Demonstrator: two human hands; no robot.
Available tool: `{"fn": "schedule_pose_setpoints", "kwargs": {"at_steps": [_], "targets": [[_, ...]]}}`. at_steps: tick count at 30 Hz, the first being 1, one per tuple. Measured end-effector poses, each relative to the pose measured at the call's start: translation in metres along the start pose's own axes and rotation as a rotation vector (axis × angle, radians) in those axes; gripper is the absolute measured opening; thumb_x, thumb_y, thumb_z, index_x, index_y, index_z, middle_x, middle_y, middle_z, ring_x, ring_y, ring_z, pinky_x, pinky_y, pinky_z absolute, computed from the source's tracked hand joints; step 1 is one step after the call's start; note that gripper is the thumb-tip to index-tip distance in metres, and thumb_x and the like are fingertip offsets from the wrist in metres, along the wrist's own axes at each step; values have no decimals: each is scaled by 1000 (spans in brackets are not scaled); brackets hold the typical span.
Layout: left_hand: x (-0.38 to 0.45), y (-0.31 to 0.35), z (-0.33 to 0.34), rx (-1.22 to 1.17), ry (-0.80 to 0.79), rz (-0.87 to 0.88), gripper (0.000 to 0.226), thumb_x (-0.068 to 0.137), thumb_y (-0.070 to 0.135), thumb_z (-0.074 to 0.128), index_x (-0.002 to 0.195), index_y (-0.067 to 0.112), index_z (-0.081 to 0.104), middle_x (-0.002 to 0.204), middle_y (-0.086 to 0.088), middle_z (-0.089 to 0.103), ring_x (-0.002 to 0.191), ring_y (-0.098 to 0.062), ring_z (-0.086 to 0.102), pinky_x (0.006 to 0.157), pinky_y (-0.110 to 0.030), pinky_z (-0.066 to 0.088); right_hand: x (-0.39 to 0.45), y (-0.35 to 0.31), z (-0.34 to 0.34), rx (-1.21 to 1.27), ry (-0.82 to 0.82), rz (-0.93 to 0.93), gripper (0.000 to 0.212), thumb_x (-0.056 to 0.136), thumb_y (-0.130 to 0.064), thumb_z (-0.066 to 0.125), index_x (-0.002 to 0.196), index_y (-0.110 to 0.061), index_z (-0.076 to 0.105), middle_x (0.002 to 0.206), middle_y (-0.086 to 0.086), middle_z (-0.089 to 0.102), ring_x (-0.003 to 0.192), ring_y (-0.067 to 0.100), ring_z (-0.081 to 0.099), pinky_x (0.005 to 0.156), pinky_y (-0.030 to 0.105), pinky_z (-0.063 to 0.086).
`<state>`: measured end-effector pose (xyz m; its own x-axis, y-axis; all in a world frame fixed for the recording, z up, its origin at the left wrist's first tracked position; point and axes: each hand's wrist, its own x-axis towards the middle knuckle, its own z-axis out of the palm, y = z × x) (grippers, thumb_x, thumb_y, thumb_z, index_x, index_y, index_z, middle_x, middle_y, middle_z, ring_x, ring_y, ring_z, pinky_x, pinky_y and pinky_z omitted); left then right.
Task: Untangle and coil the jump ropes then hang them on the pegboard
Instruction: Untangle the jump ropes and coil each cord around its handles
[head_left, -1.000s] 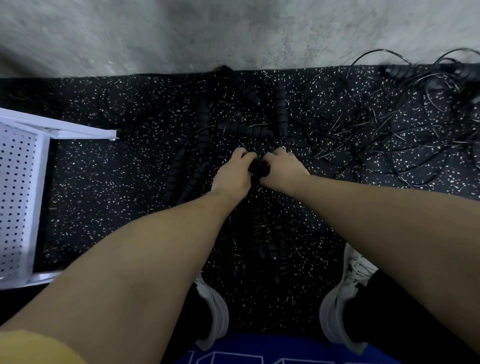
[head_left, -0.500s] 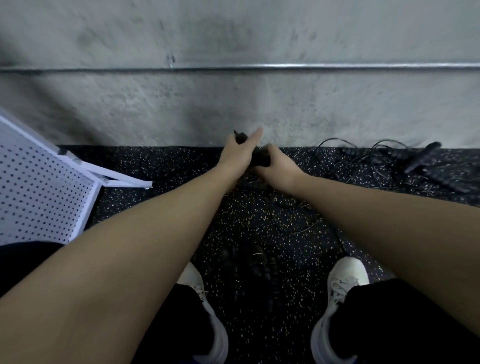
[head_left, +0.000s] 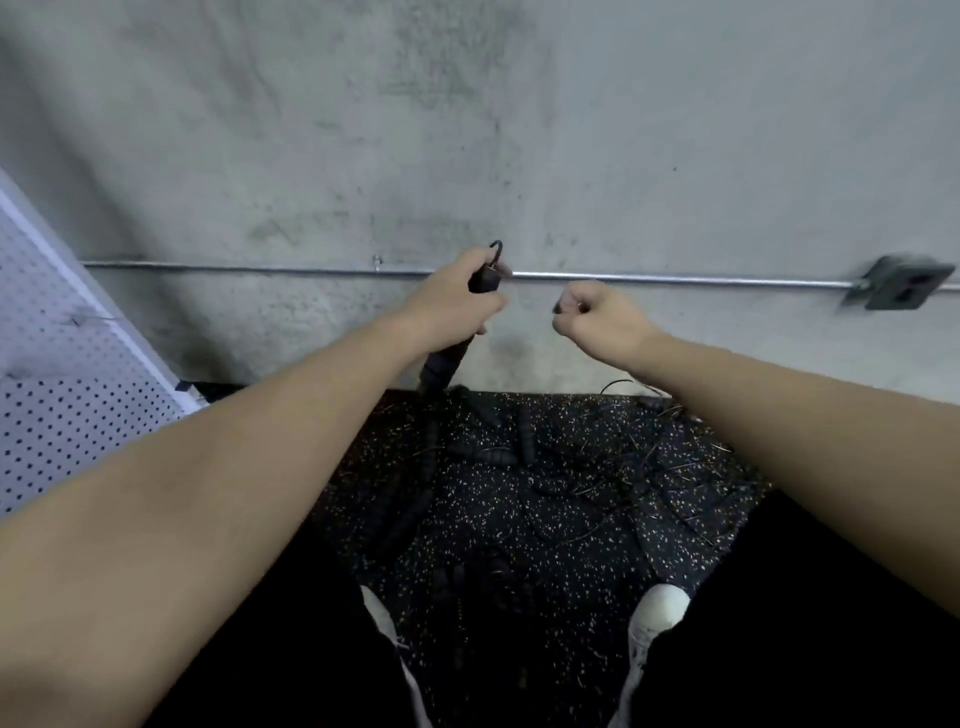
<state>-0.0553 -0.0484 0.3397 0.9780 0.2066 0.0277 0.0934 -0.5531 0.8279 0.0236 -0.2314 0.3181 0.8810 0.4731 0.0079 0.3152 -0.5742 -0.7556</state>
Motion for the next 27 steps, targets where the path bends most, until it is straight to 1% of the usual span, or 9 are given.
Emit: {"fn": "schedule_pose_setpoints", "kwargs": {"at_steps": [5,8,9,12,13,17,21,25,27], "targets": [[-5,8,-4,76,-163,80,20,95,11,63,108,26,63,80,6,60,65,-10,62,66,-22,49,7,-2,-6,56,82,-114,11,86,-12,59,92,-19,52,121,7,57,104,21,52,81,26,35],[-5,3,3,71,-186,80,18,96,11,64,112,21,63,81,7,61,70,-12,64,59,-11,47,8,7,1,112,-5,-203,53,82,-17,63,128,-32,42,136,-3,47,127,10,43,102,23,33],[-4,2,4,62,-198,71,18,97,11,64,113,19,63,81,7,60,69,-12,64,57,-10,46,10,9,4,82,-55,-203,55,84,-19,65,132,-34,44,136,-5,48,128,6,43,104,21,31],[3,2,7,-79,-206,41,16,98,9,62,114,13,61,83,1,57,68,-14,62,64,-20,53,21,11,12,65,-153,-106,10,91,-20,70,101,-19,70,102,-12,69,99,2,60,92,24,38],[6,1,6,-140,-180,27,15,98,8,62,113,13,60,85,-1,56,69,-16,62,68,-28,55,24,11,12,101,-173,-65,7,91,-22,71,87,-16,72,92,-11,73,92,4,64,90,26,42],[20,-6,-5,-313,-73,-48,9,98,10,62,100,19,61,86,-4,59,64,-15,60,70,-37,57,34,30,7,88,-314,38,28,94,-21,70,67,-20,60,81,5,78,87,15,70,92,36,53],[34,-14,-19,-401,90,-104,16,96,6,61,93,21,59,83,-4,57,56,-15,55,54,-29,49,36,45,-11,-44,-513,80,35,93,-3,62,67,-20,47,66,-2,69,78,9,68,73,26,47],[47,-34,-34,-415,242,-246,21,89,1,56,91,22,56,84,-6,56,56,-17,52,50,-27,45,38,61,-31,-49,-398,79,38,86,1,65,63,-24,48,71,3,64,88,21,65,83,39,49],[50,-45,-39,-322,242,-333,27,92,2,53,106,25,55,94,-10,57,59,-18,53,50,-28,45,39,67,-40,6,-287,90,33,87,0,62,65,-22,53,74,9,71,78,19,65,79,31,51]]}}
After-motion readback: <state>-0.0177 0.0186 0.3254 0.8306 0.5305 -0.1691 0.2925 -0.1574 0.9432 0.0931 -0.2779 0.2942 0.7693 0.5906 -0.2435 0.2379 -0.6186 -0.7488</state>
